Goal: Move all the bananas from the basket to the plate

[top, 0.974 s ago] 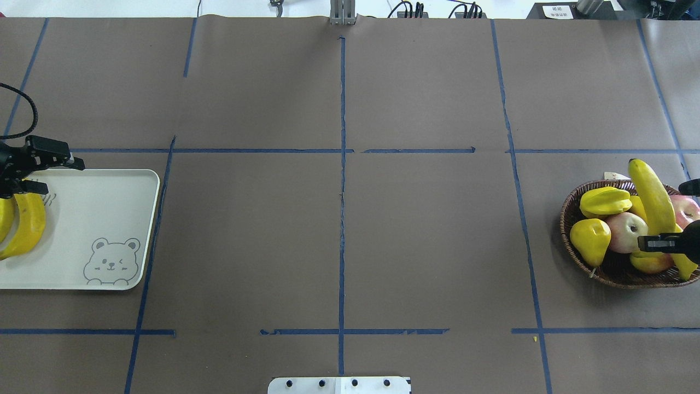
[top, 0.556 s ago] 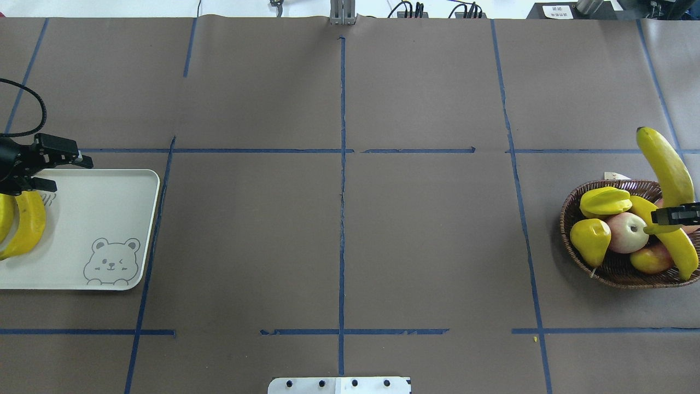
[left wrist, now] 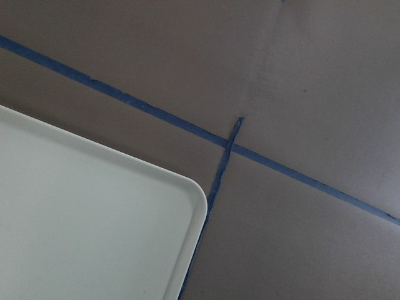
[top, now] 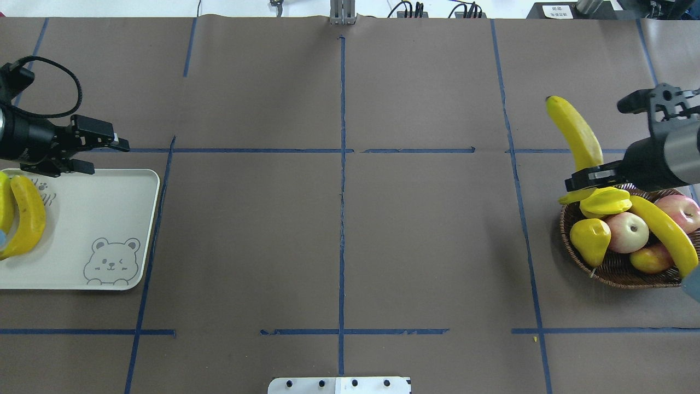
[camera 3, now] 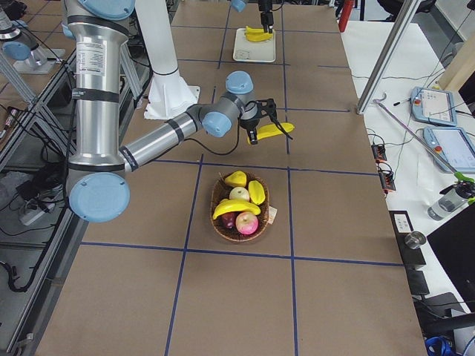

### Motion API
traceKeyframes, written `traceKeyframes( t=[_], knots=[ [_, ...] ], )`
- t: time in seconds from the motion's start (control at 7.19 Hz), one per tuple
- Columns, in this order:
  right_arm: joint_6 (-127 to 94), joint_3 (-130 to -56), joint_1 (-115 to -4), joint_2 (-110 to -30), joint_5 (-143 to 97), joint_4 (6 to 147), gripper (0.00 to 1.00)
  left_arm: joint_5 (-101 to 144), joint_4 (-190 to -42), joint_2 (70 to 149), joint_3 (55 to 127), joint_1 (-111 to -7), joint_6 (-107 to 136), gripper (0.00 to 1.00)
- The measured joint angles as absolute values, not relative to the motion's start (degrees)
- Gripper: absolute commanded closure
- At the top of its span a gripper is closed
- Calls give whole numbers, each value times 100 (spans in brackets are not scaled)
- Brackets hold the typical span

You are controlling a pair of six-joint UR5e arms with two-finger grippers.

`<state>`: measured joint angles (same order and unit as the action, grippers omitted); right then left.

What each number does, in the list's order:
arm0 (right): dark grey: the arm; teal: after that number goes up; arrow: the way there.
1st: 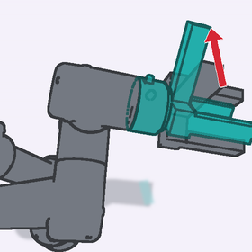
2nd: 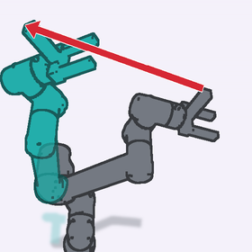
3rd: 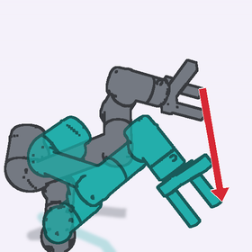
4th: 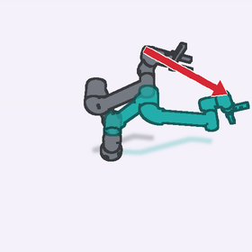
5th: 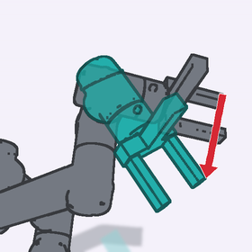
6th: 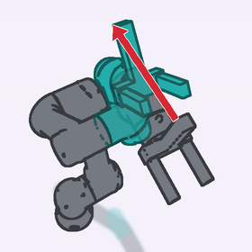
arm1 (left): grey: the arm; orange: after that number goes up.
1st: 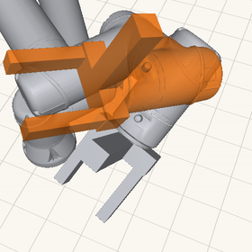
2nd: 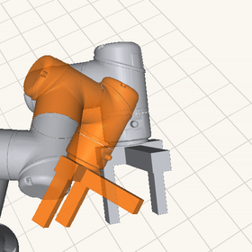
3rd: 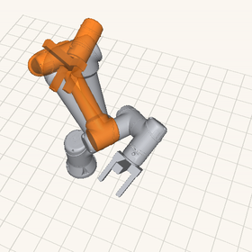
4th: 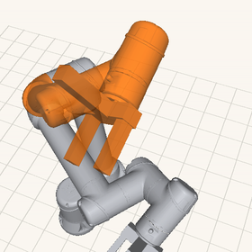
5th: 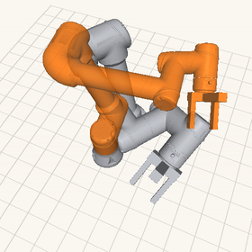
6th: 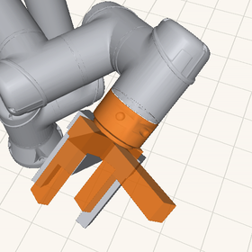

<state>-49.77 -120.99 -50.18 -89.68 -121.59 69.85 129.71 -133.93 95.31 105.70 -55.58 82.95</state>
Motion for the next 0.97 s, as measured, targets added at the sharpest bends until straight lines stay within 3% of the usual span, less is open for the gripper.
traceKeyframes(
  t=[0.97],
  knots=[
    [-7872, -11878, -2506, -6556, -10145, 6978, 96, 12978, -13395, 11032, 10583, -4999, 9854, 0]
  ],
)
